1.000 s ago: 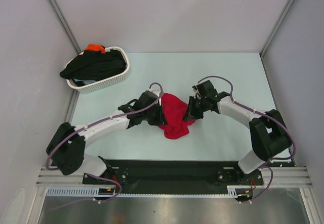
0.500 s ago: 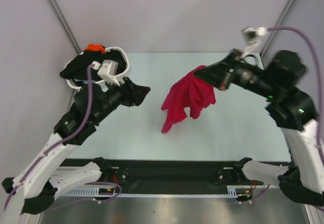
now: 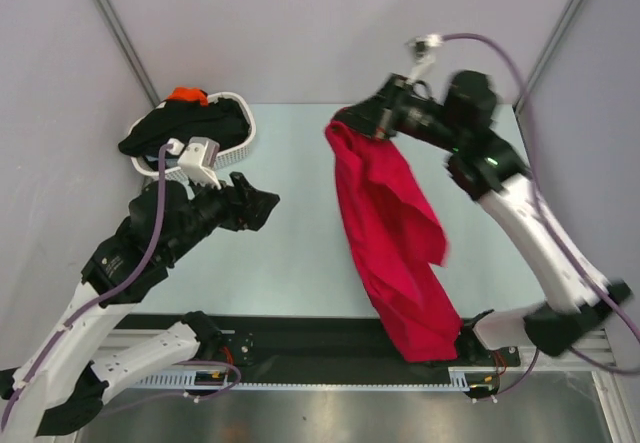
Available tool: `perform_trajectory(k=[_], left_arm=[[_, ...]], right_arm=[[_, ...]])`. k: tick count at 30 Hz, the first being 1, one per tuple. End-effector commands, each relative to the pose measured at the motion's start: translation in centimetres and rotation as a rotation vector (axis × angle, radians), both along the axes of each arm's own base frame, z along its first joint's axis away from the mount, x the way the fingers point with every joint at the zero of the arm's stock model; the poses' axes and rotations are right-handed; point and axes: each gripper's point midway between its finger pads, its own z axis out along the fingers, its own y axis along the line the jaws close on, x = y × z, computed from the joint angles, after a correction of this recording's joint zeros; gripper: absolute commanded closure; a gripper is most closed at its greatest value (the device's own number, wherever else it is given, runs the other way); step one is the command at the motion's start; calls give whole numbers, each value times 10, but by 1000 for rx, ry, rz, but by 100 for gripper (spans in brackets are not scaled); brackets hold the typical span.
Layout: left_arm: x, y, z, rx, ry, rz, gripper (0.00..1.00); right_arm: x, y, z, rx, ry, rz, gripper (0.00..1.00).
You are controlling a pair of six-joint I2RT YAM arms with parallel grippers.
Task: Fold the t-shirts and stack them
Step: Flatten the tshirt out
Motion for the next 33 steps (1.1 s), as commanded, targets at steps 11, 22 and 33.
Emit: perform_trajectory(k=[11, 22, 33], left_arm=[[6, -36, -72, 141, 193, -176, 3], [62, -61, -210, 80, 544, -91, 40], [132, -31, -269, 61, 612, 38, 37]], right_arm=[[170, -37, -304, -510, 648, -159, 22], [31, -86, -378, -672, 695, -121, 40], [83, -9, -413, -844, 598, -60, 32]])
